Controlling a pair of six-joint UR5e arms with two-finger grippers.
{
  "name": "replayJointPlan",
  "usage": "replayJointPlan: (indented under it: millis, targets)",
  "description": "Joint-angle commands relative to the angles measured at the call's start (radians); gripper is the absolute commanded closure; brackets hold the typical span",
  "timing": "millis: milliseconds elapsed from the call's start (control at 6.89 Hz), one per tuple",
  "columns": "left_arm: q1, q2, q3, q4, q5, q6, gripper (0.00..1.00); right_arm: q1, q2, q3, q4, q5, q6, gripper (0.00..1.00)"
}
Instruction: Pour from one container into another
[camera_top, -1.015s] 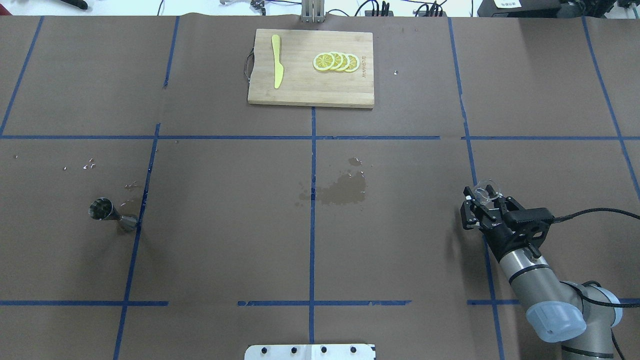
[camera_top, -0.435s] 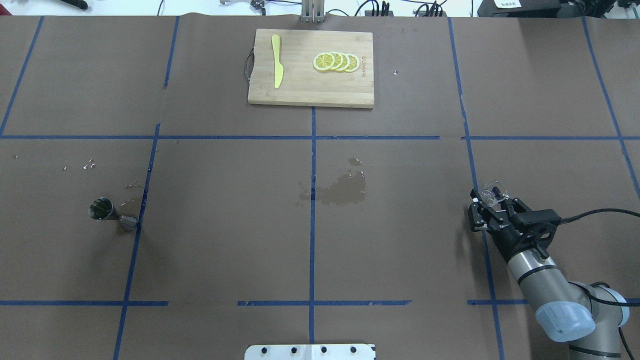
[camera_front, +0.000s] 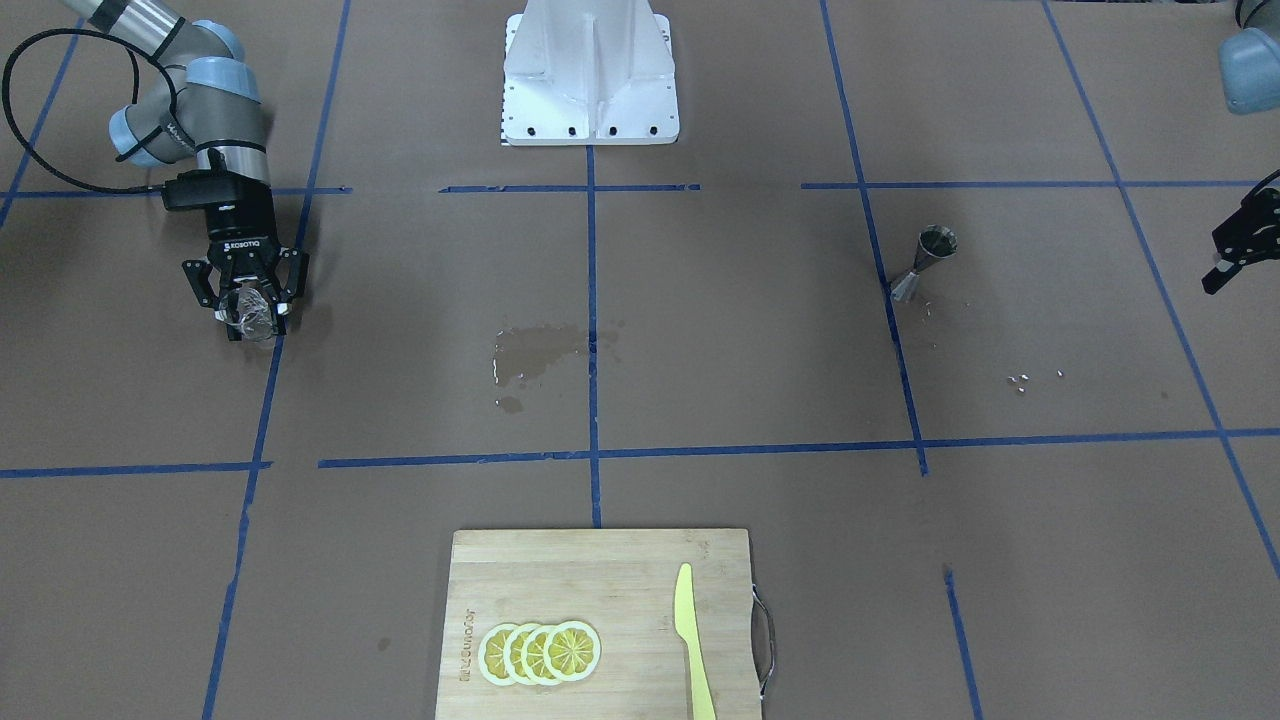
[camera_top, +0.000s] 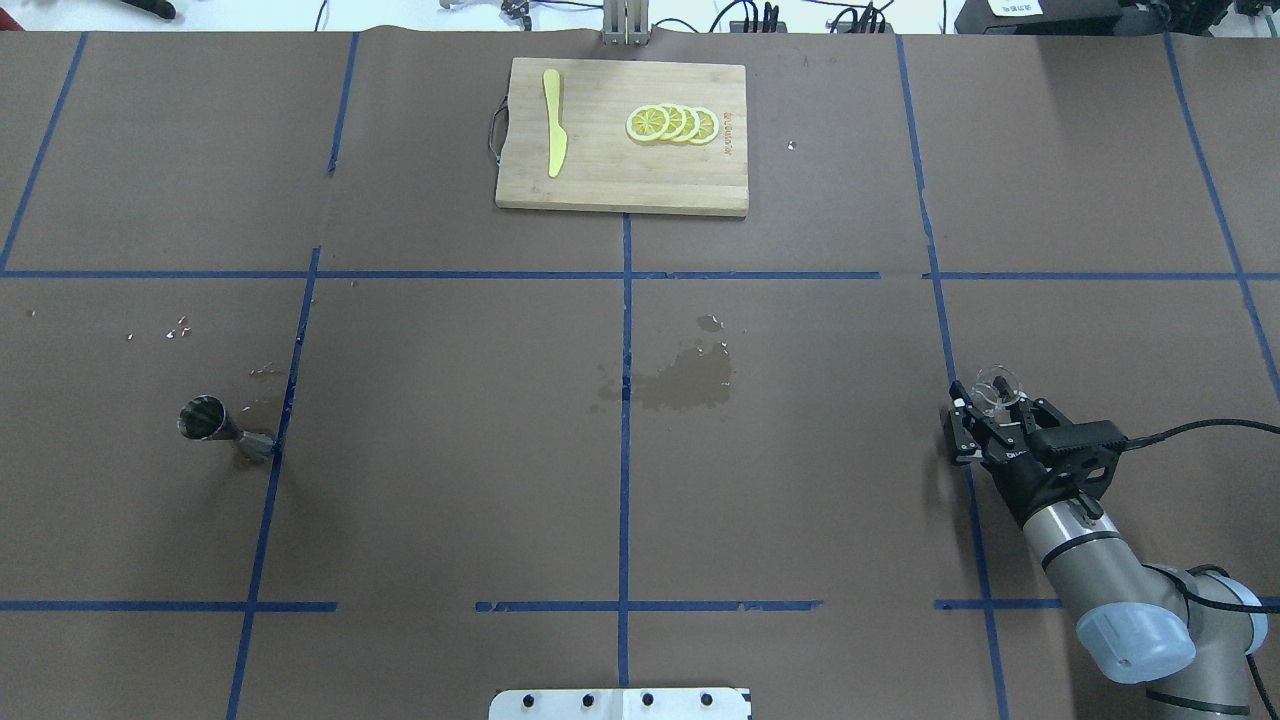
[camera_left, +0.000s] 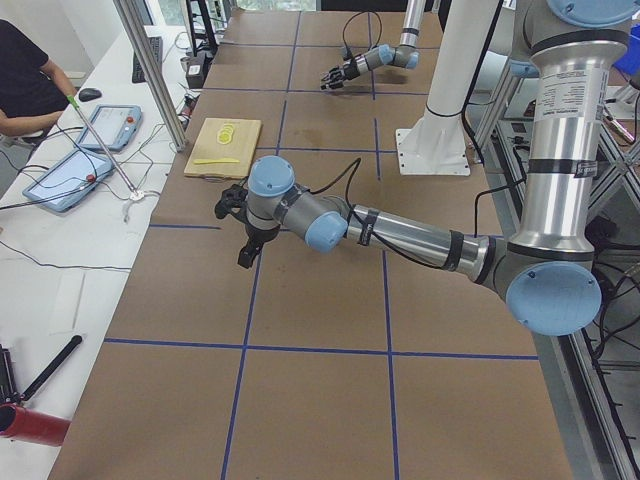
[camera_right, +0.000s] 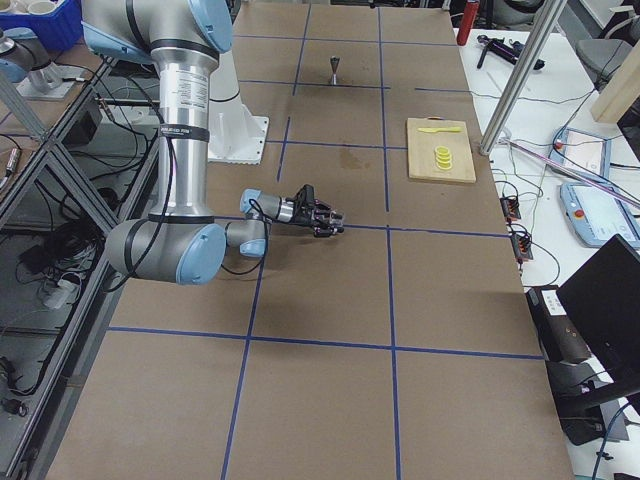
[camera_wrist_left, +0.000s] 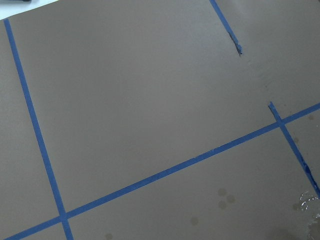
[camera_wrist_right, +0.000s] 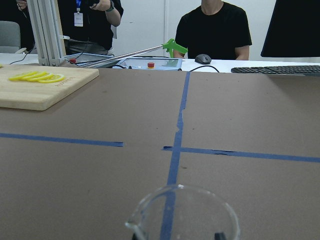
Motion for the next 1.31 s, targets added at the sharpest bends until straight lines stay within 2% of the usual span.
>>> replayJointPlan:
  millis: [0,1015,1160]
  targets:
    - [0.000,-0.004,-0.003,0.000,0.000,0.000,0.00,0.000,-0.014,-0.004,0.001,-0.004,0.008,1.00]
    - [-0.002,-0.005,-0.014,0.000,0.000,0.000,0.00,-0.029,-0.031,-0.001,0.004,0.004,0.014,0.97]
    - [-0.002,-0.005,-0.014,0.000,-0.002,0.000,0.00,-0.032,-0.031,-0.001,0.004,0.004,0.014,0.88]
